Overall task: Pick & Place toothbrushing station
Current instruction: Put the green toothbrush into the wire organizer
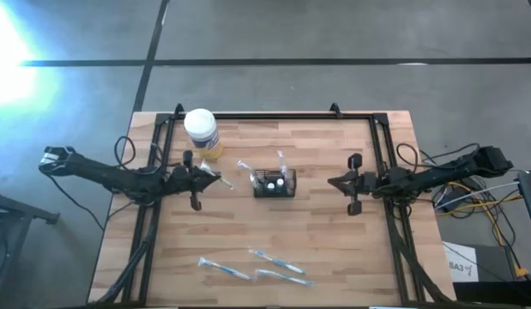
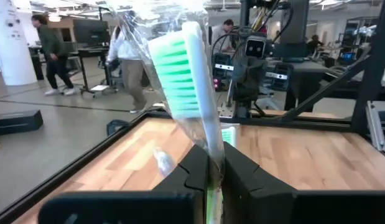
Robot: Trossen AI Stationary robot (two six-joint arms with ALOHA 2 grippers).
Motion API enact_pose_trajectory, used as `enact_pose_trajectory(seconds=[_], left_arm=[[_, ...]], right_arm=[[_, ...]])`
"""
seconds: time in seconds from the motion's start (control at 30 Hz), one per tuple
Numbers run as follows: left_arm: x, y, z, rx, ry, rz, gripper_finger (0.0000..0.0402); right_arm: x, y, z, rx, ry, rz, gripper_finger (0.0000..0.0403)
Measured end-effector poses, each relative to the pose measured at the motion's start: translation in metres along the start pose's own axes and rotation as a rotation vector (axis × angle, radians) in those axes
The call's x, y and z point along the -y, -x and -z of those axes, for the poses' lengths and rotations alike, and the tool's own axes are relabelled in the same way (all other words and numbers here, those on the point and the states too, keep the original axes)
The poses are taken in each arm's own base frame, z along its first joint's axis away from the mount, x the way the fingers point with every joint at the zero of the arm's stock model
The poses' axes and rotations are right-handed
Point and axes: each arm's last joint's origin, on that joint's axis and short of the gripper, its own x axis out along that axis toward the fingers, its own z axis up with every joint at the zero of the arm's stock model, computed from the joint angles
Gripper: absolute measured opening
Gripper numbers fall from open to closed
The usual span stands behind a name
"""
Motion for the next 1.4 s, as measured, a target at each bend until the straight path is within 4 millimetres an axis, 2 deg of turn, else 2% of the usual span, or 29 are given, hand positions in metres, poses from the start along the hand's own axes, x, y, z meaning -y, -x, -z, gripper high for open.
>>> enact_pose_trajectory(seconds=[0.37,0.7,0.97,1.4], left_arm=[[-0.006,-0.024,-0.007,0.065,-0.025,-0.075,0.0022],[-0.008,-0.080,-0.010,-0.016,-0.071,-0.056,0.0022],[-0.006,-0.116,0.000,-0.066,-0.095,-0.020,0.0022],[-0.012,-0.131,0.035,-0.173,-0.084,-0.050,0.0022]], right_arm=[[0.001,0.002,-0.003,0.024,0.005,0.004,0.0011],[0.001,0.002,-0.005,0.038,0.002,0.004,0.0011],[0.001,0.002,-0.005,0.037,-0.004,0.002,0.0011],[0.001,0.002,-0.005,0.037,-0.009,-0.001,0.0011]])
